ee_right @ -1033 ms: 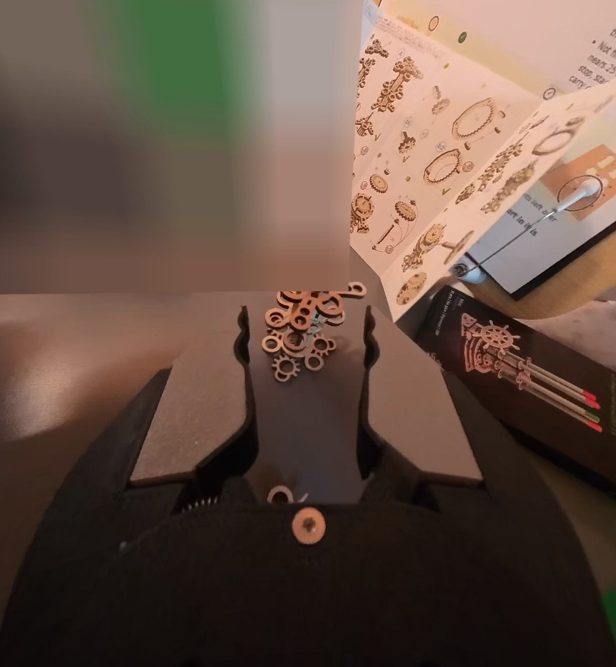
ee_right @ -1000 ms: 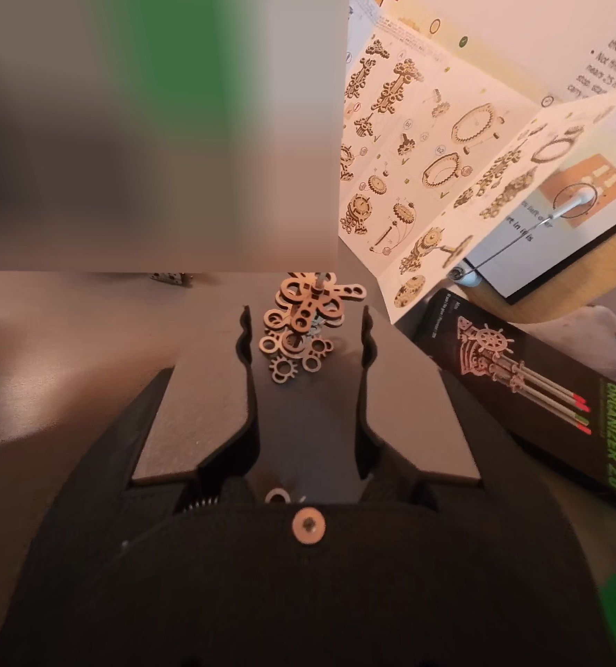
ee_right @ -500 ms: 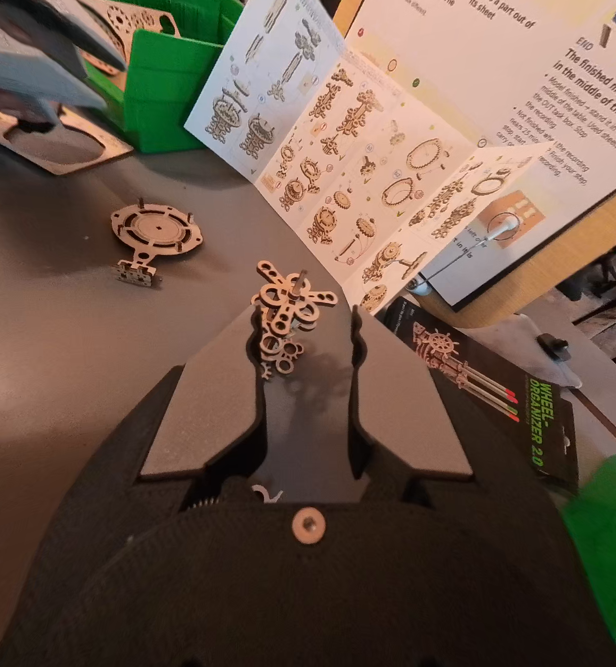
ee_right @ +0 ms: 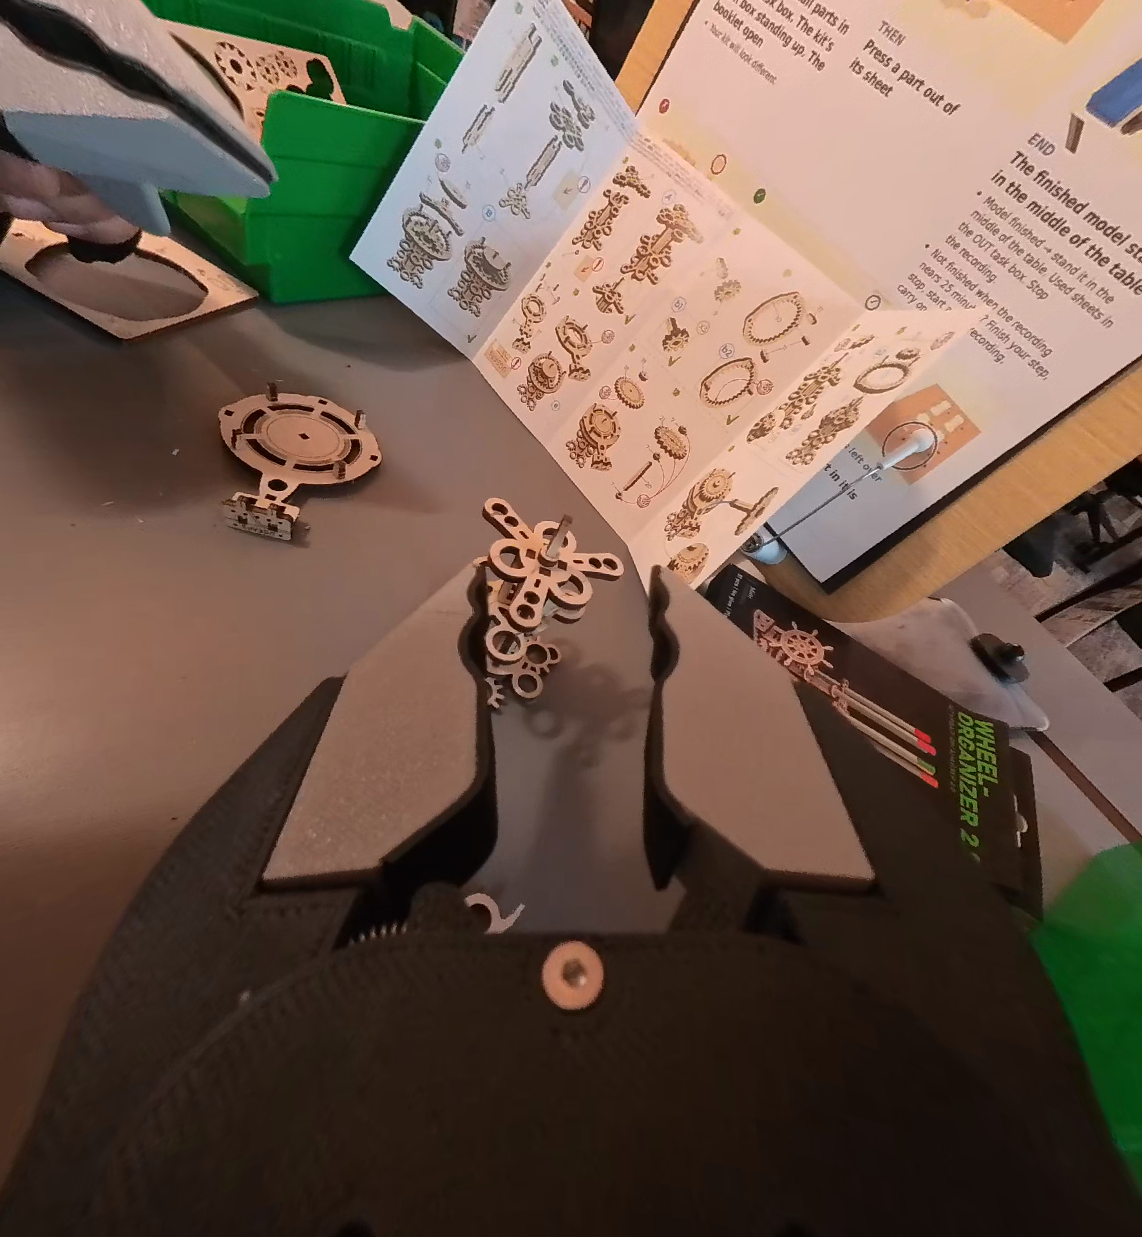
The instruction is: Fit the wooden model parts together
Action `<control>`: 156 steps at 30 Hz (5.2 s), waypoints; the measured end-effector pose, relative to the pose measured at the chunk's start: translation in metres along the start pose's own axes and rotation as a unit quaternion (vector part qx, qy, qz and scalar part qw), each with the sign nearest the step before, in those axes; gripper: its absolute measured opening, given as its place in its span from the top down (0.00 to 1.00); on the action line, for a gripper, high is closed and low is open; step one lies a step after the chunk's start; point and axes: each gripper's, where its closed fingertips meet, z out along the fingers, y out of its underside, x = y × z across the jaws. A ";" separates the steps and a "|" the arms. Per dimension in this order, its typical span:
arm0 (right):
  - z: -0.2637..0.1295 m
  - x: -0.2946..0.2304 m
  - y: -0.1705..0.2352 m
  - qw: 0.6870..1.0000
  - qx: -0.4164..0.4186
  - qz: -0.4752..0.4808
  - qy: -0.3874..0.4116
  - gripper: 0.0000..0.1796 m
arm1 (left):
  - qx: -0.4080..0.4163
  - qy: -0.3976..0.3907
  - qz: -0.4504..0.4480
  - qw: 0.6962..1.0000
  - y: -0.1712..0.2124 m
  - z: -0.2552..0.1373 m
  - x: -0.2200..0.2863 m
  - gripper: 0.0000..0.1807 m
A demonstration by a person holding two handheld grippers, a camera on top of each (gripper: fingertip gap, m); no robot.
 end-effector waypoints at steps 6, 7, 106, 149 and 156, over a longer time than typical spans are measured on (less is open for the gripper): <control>0.002 -0.003 0.006 0.999 -0.013 0.028 -0.020 0.81 | -0.012 0.005 0.012 1.000 0.009 0.002 0.001 1.00; 0.002 -0.002 0.007 0.999 -0.014 0.032 -0.020 0.81 | -0.018 0.007 0.007 1.000 0.013 0.003 0.001 1.00; 0.015 0.048 0.055 0.989 -0.042 0.135 -0.052 0.83 | 0.090 0.111 0.216 0.966 -0.024 0.006 0.069 1.00; 0.018 0.039 0.058 0.992 -0.064 0.094 -0.045 0.85 | 0.060 0.102 0.249 0.961 -0.024 0.011 0.076 1.00; 0.019 0.038 0.059 0.992 -0.069 0.097 -0.051 0.85 | 0.040 0.113 0.227 0.967 -0.016 0.015 0.077 1.00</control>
